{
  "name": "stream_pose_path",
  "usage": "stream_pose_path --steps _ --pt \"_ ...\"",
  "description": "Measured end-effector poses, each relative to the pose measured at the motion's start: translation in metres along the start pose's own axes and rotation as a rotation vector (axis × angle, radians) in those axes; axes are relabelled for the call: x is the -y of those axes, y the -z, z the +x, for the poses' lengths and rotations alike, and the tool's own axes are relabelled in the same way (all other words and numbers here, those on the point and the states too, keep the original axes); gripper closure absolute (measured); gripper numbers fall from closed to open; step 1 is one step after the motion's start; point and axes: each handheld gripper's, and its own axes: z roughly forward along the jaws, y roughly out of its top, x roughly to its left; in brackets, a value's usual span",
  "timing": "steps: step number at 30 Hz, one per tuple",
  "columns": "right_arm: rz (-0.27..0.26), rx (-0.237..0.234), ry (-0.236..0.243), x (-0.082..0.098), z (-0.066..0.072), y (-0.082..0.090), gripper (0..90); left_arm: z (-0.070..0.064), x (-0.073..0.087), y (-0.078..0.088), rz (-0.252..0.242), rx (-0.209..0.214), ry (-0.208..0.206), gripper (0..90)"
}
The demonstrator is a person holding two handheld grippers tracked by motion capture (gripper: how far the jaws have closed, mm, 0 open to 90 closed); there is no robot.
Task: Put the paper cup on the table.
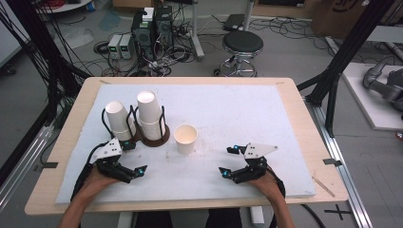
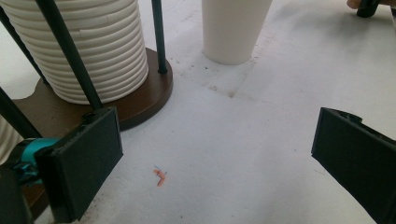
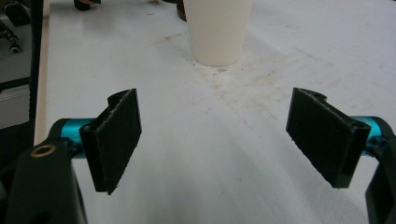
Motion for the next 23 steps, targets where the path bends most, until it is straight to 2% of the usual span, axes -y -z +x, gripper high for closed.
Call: stream_pose_path --steps 4,9,15,18,23 --pt "-0.013 0.006 0.01 0.0007 0.0008 0.001 18.7 -0.0008 0.0003 0.001 -0.008 0.003 -0.012 1.8" --pt "-0.008 0.009 0.023 0.0006 0.0022 0.0005 18.7 -0.0009 0.0004 0.0009 -0.012 0.0 -0.008 1.8" --pt "-0.01 0.003 0.012 0.0008 0.0006 0.0007 18.7 0.0002 0.0004 0.0012 -0.009 0.003 0.0 1.8" --pt "0.008 -0.005 0.003 -0.0001 -0.0005 -0.0009 18.7 0.0001 0.0004 0.0011 -0.006 0.005 -0.005 1.8" --pt "0.01 -0.011 0.011 0.0 0.0007 -0.0009 18.7 -0.0021 0.0001 0.0 -0.001 -0.007 -0.019 1.8"
